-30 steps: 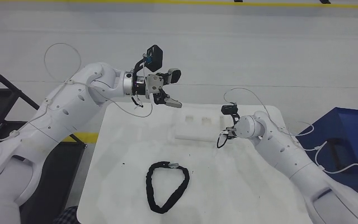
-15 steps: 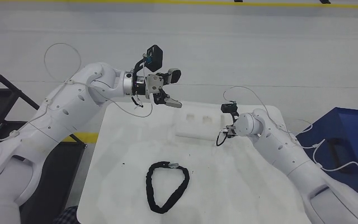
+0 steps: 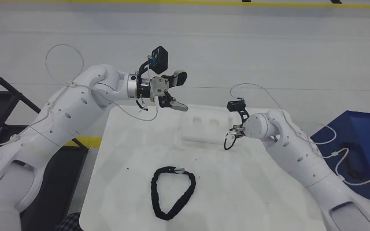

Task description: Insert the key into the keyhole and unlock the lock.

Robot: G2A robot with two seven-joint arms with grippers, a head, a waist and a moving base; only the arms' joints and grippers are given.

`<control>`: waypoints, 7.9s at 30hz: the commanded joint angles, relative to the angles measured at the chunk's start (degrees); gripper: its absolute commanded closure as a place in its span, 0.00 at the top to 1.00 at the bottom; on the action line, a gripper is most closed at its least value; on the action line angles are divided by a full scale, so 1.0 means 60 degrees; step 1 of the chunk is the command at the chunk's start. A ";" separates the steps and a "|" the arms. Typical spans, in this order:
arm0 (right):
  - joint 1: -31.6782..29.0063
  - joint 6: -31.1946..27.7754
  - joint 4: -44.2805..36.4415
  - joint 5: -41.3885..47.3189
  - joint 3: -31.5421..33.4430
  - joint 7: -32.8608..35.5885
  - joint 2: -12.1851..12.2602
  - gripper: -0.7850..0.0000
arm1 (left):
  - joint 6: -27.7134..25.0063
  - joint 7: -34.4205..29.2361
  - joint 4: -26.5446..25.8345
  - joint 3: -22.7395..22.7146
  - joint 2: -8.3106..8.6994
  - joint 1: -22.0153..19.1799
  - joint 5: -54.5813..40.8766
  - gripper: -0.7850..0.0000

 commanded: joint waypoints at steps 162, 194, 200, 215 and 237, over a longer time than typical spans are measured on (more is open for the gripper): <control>-0.6053 -0.1503 -0.6777 0.0363 0.5735 -0.2906 0.1281 0.00 | 0.1919 0.7147 0.2118 0.0344 -0.1112 0.5016 1.2582 0.00; -0.6181 -0.0799 -0.8571 0.2655 0.6521 -0.0190 0.1361 0.00 | 0.3567 0.4982 -0.4306 -0.3337 0.0121 0.6411 1.0644 0.00; -0.6562 -0.0755 -0.9228 0.3714 0.7158 0.0278 0.1417 0.00 | 0.4026 0.4918 -0.4775 -0.3409 -0.0008 0.6506 1.1043 0.00; -0.6814 -0.0958 -0.9235 0.4629 0.7430 0.0428 0.1456 0.00 | 0.4523 0.4908 -0.4446 -0.3094 -0.0436 0.6340 1.1436 0.00; -0.6579 0.0071 -0.9699 0.4248 0.7224 0.0909 0.1573 0.00 | 0.4643 0.5001 -0.4356 -0.2873 -0.0704 0.6407 1.1833 0.00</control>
